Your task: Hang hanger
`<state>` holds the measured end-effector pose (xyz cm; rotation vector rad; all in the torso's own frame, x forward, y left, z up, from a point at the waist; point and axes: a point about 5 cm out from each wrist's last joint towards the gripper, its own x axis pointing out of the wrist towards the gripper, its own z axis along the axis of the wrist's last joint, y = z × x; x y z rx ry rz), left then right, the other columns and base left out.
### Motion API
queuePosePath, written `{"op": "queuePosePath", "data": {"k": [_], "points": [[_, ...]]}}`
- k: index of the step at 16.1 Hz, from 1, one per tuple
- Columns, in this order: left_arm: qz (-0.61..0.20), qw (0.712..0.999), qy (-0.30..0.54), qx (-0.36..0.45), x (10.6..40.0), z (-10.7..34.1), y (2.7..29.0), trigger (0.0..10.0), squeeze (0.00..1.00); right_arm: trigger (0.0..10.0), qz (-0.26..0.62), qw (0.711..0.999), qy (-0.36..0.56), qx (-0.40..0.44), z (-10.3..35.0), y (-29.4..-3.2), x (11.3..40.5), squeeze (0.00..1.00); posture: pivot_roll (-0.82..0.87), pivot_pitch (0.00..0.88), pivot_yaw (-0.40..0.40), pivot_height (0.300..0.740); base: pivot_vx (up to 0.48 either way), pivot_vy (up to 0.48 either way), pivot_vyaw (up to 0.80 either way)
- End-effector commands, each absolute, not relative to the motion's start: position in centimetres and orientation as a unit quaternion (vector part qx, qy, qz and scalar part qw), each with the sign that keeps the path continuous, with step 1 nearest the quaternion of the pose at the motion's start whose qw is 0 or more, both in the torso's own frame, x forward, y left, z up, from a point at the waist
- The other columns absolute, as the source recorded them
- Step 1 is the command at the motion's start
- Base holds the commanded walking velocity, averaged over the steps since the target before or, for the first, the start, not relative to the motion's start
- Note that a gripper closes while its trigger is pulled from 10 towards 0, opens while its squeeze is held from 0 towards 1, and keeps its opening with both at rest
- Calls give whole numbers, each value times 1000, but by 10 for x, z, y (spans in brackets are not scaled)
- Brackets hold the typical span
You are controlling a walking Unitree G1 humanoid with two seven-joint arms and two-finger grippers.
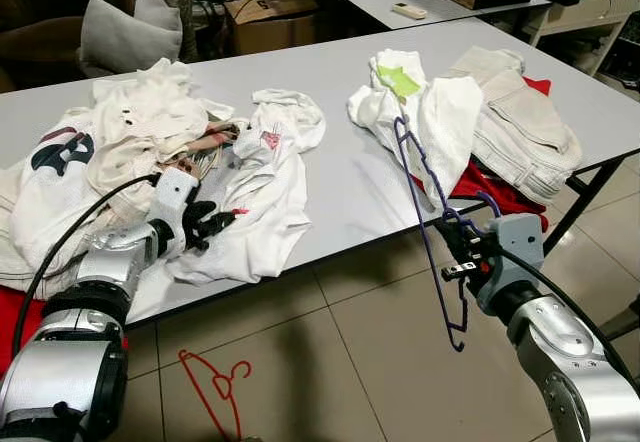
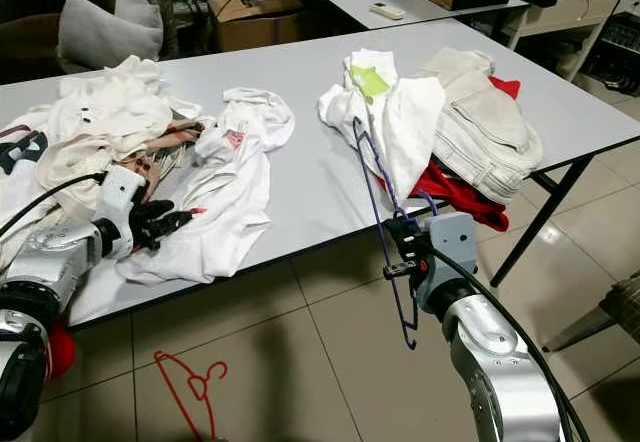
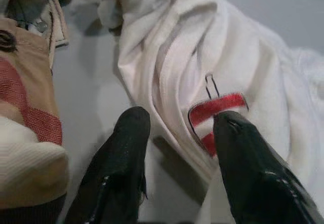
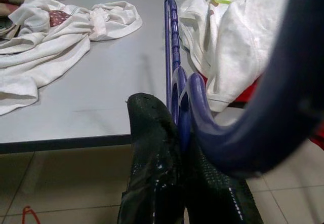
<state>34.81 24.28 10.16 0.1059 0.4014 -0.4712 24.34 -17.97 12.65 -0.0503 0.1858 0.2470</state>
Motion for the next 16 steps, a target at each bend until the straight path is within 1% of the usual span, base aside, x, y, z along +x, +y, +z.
{"op": "queuePosePath", "data": {"k": [1, 3, 4, 5, 6, 7, 8, 9, 10, 11, 16], "points": [[-222, 954, 194, 47, 349, 103, 243, 10000, 1000, 10000, 122, 988, 93, -33, 128, -182, 241, 0, -208, 0, 22, 740, 0, 0, 0], [-210, 952, 212, 68, 348, 97, 243, 10000, 1000, 10000, 124, 987, 98, -38, 127, -181, 242, 0, -209, 0, 20, 740, 0, 0, 0], [-209, 950, 220, 69, 347, 94, 241, 10000, 949, 10000, 121, 986, 104, -40, 126, -181, 243, 0, -207, 0, 16, 740, 0, 0, 0], [-209, 950, 223, 63, 346, 92, 240, 10000, 780, 10000, 120, 986, 105, -41, 126, -181, 243, 0, -207, 0, 16, 740, 0, 0, 0], [-209, 949, 227, 56, 346, 89, 238, 10000, 365, 10000, 119, 986, 107, -41, 125, -182, 244, 0, -207, 0, 16, 740, 0, 0, 0], [-209, 948, 235, 46, 344, 85, 236, 10000, 12, 10000, 118, 986, 108, -41, 125, -182, 243, 0, -210, 0, 16, 740, 0, 0, 0], [-208, 948, 238, 39, 344, 83, 235, 10000, 0, 10000, 118, 986, 109, -41, 125, -182, 243, 0, -210, 0, 16, 740, 0, 0, 0], [-208, 947, 242, 35, 343, 82, 234, 5451, 0, 10000, 118, 986, 109, -41, 125, -183, 243, 0, -212, 0, 17, 740, 0, 0, 0], [-208, 946, 246, 35, 343, 80, 233, 1961, 0, 10000, 114, 987, 105, -37, 126, -184, 243, 0, -215, 0, 19, 740, 0, 0, 0], [-206, 945, 250, 36, 342, 78, 233, 0, 0, 10000, 120, 986, 109, -36, 127, -182, 243, 0, -215, 0, 19, 740, 0, 0, 0], [-191, 948, 253, 36, 342, 77, 234, 0, 0, 10000, 159, 978, 125, -50, 122, -169, 241, 0, -219, 0, 18, 740, 0, 0, 0]]}}
